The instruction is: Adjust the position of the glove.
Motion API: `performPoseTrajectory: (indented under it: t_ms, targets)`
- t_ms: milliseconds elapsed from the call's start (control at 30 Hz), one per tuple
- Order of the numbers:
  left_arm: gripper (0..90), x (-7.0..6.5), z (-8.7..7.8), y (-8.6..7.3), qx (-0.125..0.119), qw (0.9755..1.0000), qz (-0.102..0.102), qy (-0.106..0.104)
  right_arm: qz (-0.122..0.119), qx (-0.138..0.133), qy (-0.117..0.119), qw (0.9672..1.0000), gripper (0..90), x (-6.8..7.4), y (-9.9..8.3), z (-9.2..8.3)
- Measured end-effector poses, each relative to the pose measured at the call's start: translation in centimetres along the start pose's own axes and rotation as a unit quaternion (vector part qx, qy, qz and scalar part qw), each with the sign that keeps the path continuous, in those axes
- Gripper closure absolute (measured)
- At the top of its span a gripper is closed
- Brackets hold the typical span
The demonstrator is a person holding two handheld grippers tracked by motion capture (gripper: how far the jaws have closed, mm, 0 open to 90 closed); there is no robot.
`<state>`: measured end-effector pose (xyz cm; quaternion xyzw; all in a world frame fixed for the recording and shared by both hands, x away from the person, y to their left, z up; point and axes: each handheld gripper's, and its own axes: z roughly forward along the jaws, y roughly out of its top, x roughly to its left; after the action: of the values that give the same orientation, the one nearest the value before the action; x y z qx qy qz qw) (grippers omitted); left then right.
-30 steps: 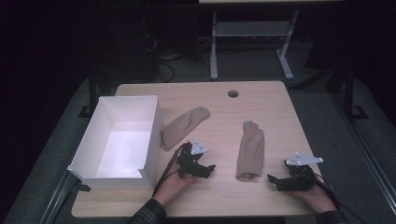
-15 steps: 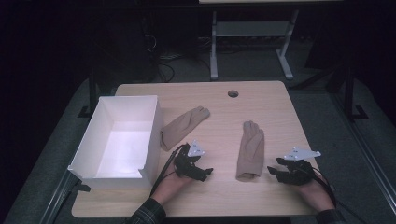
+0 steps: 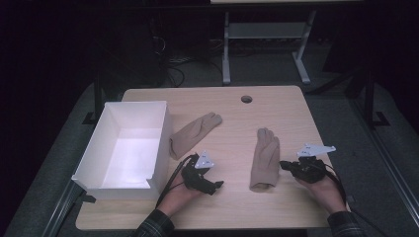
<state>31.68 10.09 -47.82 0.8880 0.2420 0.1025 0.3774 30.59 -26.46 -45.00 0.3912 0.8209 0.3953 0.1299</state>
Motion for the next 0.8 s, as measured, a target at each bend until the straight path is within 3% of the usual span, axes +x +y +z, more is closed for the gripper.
performPoseTrajectory:
  t_ms: [367, 667, 800]
  targets:
    - [12.4, -0.1, 0.0, 0.0, -0.002, 1.0, -0.002, 0.002, -0.027, -0.002, 0.02, 0.9994, 90.0, 0.0, 2.5, 2.4]
    - [12.3, -0.1, 0.1, 0.0, 0.0, 1.0, 0.0, 0.001, -0.023, -0.009, 0.014, 0.9996, 90.0, -0.4, 3.7, 3.8]
    - [12.3, -0.1, 0.0, 0.0, -0.001, 1.0, -0.002, 0.002, -0.026, -0.009, 0.022, 0.9994, 90.0, -0.3, 4.2, 4.5]
